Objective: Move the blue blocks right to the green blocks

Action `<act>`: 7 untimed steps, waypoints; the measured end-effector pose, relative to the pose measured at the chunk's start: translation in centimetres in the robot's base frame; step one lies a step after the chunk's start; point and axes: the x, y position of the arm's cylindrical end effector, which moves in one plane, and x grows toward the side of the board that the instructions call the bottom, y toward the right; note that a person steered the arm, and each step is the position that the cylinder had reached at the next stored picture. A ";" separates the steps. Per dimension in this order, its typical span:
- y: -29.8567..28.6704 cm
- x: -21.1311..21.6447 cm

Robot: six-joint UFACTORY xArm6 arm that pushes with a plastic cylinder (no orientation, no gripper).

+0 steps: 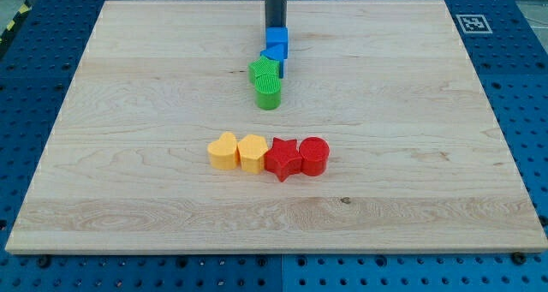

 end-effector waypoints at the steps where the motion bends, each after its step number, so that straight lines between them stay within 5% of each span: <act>1: -2.8 -1.9; 4: -9.9 2.0; 7: 2.1 7.4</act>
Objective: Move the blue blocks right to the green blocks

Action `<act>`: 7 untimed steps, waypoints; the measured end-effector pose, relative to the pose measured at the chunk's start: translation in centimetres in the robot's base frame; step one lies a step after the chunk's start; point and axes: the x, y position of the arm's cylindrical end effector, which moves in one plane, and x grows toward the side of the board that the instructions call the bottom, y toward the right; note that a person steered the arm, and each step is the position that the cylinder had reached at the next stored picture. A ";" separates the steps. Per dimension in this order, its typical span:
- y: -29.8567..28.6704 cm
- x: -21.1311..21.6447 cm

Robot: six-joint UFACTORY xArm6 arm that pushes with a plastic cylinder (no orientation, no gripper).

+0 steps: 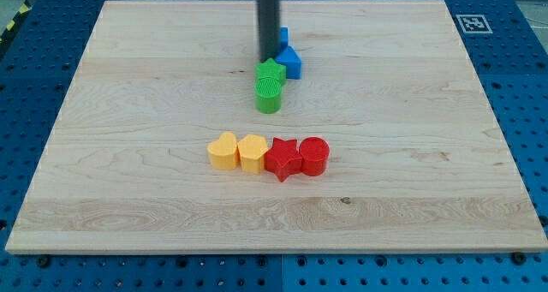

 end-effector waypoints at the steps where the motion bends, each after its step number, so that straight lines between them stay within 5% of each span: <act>1: 6.9 0.0; 2: 6.9 0.0; 5: -8.5 -2.5; 6: -6.7 -6.4; 7: -0.2 -5.3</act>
